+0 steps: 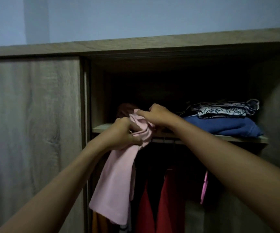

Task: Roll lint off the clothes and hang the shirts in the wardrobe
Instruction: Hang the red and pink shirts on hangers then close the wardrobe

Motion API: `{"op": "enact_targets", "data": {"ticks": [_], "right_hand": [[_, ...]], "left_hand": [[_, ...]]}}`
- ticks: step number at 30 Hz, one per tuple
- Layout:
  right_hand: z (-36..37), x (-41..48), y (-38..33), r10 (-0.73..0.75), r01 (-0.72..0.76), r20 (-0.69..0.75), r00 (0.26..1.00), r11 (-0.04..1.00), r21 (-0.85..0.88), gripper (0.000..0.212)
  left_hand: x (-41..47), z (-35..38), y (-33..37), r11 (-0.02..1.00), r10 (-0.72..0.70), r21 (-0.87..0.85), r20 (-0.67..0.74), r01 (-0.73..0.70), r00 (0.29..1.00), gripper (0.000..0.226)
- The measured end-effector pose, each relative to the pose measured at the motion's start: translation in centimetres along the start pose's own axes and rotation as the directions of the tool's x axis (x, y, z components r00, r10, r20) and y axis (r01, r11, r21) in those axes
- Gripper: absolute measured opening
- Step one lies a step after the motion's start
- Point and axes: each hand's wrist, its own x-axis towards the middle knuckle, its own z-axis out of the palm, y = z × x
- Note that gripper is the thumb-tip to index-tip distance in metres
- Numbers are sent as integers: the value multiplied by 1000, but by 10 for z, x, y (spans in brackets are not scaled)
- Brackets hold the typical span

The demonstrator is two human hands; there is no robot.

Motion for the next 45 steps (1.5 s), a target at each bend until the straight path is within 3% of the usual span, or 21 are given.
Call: {"op": "enact_targets", "data": {"ticks": [4, 6, 8, 11, 13, 15, 18, 20, 22, 26, 31, 36, 40, 42, 45], "right_hand": [[6, -3, -11, 26, -2, 148, 989, 987, -158, 64], [9, -5, -9, 18, 13, 147, 989, 979, -206, 58], [6, -10, -5, -2, 17, 118, 993, 992, -127, 40], [-9, -29, 5, -49, 50, 24, 998, 999, -11, 21], [-19, -49, 12, -127, 131, -77, 989, 990, 48, 11], [-28, -80, 18, -214, 231, -161, 963, 968, 95, 9], [-38, -131, 28, -299, 339, -221, 928, 925, 173, 22], [-42, -163, 35, -339, 388, -231, 912, 895, 220, 35], [-44, -188, 41, -360, 412, -236, 903, 879, 239, 42], [-49, -222, 60, -342, 393, -215, 915, 876, 278, 38], [-46, -262, 95, -286, 326, -168, 943, 894, 308, 43], [-24, -309, 118, -286, 263, 41, 957, 922, 284, 38], [-23, -333, 114, -292, 223, 314, 903, 945, 239, 44], [-32, -335, 108, -299, 229, 295, 907, 941, 250, 30], [-45, -331, 104, -244, 205, 61, 968, 906, 370, 12]], "left_hand": [[-18, 19, 22, 993, 108, -59, 22, -107, 994, 34], [-28, 24, 25, 986, 129, -103, -7, -129, 992, 24], [-42, 23, 25, 976, 104, -186, -40, -109, 994, 6], [-61, 18, 26, 944, -46, -328, -171, -13, 984, 23], [-66, 12, 26, 886, -230, -457, -284, 80, 931, 22], [-69, 3, 21, 728, -480, -649, -251, 222, 840, 31], [-78, -12, 15, 374, -652, -857, 29, 354, 758, 78], [-87, -12, 28, 205, -644, -900, 173, 386, 745, 65], [-91, -4, 45, 117, -640, -923, 214, 368, 738, 42], [-99, 23, 71, 118, -553, -933, 222, 339, 803, 38], [-116, 48, 95, 140, -630, -947, 140, 288, 764, 34], [-131, 64, 109, 208, -651, -933, 93, 295, 753, 28], [-143, 71, 116, 308, -630, -900, 49, 308, 775, 28], [-149, 74, 120, 355, -602, -877, 52, 325, 797, 32], [-157, 75, 128, 404, -564, -865, 21, 298, 825, 34]]}}
